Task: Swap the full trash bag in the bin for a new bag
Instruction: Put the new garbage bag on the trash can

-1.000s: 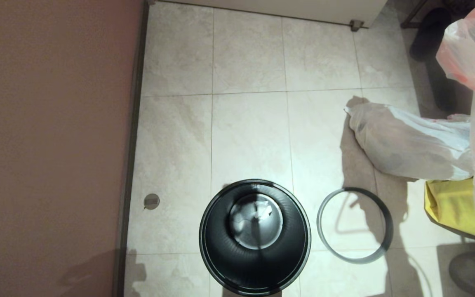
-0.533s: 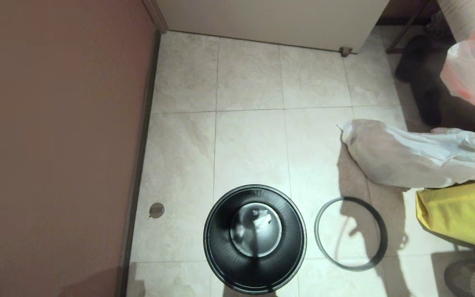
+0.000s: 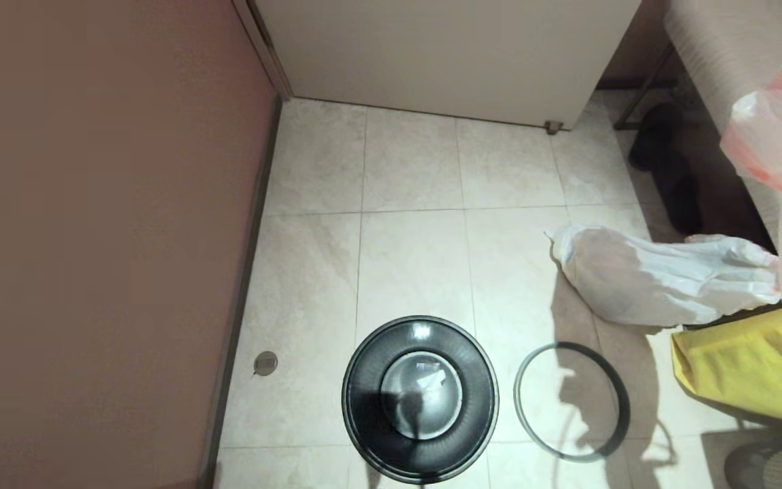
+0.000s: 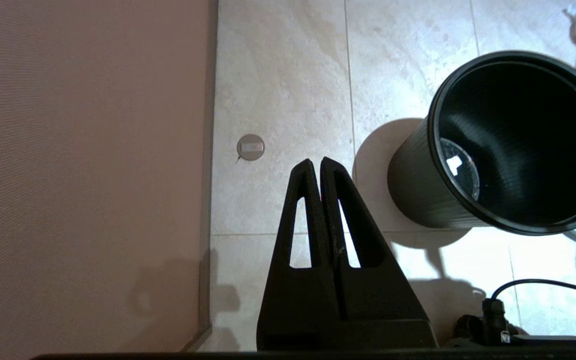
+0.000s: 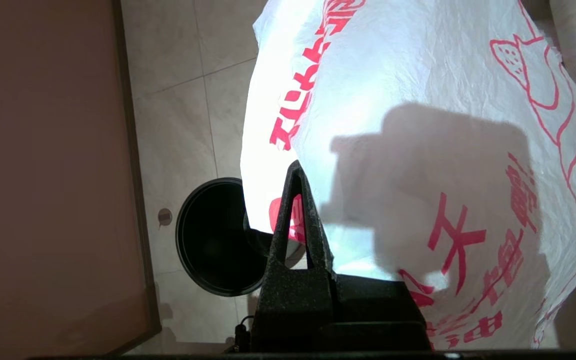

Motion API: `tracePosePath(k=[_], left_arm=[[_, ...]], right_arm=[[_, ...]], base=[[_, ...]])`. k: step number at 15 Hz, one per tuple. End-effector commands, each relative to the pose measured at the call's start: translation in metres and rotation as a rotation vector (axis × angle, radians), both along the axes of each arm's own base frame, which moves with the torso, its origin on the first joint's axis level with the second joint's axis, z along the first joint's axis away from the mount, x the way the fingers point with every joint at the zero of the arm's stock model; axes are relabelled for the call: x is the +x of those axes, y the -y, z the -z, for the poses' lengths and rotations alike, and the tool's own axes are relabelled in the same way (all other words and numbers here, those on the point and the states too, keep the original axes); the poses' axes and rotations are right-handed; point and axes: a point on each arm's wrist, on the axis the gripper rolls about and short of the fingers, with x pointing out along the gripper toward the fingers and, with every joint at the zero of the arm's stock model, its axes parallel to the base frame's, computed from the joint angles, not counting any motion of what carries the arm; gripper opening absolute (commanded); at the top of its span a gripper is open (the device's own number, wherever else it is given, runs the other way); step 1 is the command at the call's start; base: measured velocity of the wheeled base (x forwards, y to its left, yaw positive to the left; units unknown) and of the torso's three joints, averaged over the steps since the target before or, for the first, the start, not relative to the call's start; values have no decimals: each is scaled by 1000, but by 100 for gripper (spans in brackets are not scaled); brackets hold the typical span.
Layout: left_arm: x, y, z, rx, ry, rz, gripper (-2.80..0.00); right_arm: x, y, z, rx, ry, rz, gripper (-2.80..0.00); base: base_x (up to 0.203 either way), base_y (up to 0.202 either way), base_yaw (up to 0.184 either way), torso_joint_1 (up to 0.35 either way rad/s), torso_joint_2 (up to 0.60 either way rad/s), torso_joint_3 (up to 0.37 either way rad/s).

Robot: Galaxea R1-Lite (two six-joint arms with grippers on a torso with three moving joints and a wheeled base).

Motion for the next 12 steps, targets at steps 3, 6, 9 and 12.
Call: tracePosePath(k=[3, 6, 9, 12], left_arm=[[0, 0, 0, -3, 1, -2, -280], [0, 0, 0, 1, -4, 1, -280], [0, 0, 0, -3, -2, -1, -280], [0, 0, 0, -3, -2, -1, -280]], right_arm=[[3, -1, 1, -1, -12, 0, -280], [2, 0, 1, 0, -9, 0, -280], [1, 0, 1, 0, -11, 0, -280], [-2, 0, 1, 1, -5, 2, -280]], base=[[0, 0, 0, -2, 3, 104], [0, 0, 0, 1, -1, 11], [-43, 0, 0, 2, 0, 2], [-193, 0, 1, 1, 1, 4]])
